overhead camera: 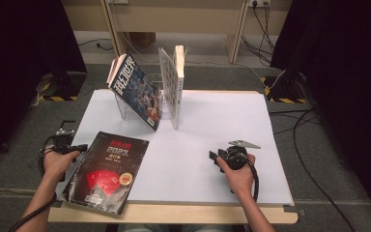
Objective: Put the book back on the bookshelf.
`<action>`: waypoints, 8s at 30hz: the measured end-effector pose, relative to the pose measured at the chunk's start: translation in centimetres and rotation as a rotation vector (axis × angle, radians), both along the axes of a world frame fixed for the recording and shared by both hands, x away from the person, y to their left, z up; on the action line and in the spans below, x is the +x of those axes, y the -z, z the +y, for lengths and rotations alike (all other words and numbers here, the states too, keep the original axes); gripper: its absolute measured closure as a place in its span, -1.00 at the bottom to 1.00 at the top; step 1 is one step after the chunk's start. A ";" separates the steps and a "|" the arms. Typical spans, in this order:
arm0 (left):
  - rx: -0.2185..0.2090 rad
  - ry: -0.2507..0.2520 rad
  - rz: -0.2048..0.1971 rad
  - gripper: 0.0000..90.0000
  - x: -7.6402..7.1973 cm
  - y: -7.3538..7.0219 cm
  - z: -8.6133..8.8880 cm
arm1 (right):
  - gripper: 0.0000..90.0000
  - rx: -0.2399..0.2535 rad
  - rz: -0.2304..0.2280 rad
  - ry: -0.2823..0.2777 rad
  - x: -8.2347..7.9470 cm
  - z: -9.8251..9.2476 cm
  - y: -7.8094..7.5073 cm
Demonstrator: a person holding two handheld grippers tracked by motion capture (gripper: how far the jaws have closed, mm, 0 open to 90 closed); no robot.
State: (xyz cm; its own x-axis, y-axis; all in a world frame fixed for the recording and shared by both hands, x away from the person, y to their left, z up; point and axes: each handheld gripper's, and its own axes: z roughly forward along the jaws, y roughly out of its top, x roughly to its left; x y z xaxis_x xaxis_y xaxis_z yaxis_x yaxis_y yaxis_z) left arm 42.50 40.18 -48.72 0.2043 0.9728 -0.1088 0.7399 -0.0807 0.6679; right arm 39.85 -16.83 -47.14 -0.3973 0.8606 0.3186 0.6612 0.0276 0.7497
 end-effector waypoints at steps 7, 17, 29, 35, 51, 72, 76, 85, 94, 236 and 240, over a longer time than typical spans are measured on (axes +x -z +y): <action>-0.017 0.020 0.030 0.99 0.0 -0.2 0.2 | 0.21 -0.001 0.004 -0.002 0.1 0.1 0.0; -0.020 0.044 0.046 0.99 -1.1 -0.3 -1.9 | 0.21 -0.006 0.007 -0.009 0.2 0.4 0.2; -0.016 0.049 0.095 0.99 -3.5 -0.6 -6.5 | 0.21 -0.021 0.036 -0.010 0.1 0.7 0.5; -0.033 0.061 0.122 0.99 -4.3 -0.8 -8.2 | 0.22 -0.029 0.051 -0.012 0.2 1.0 0.6; -0.069 0.077 0.126 0.92 -5.0 -0.8 -8.7 | 0.42 -0.040 0.118 -0.069 0.1 3.3 0.8; -0.089 0.099 0.170 0.99 -5.5 -1.0 -10.1 | 0.75 -0.066 0.188 -0.193 0.3 8.2 0.9; -0.083 0.113 0.175 0.99 -5.6 -1.0 -11.0 | 0.76 -0.075 0.200 -0.187 0.3 8.4 1.1; -0.091 0.122 0.173 0.99 -5.8 -1.0 -11.6 | 0.78 -0.088 0.202 -0.189 0.2 8.8 1.3; -0.083 0.132 0.172 0.99 -6.0 -1.0 -12.6 | 0.81 -0.098 0.198 -0.187 0.3 9.4 1.3; -0.228 0.140 -0.291 -0.16 -6.6 -8.4 -14.5 | 0.95 0.210 -0.367 -0.082 0.7 12.9 -17.7; -0.230 0.148 -0.308 -0.16 -6.4 -9.0 -14.9 | 0.95 0.202 -0.394 -0.067 1.2 13.6 -18.3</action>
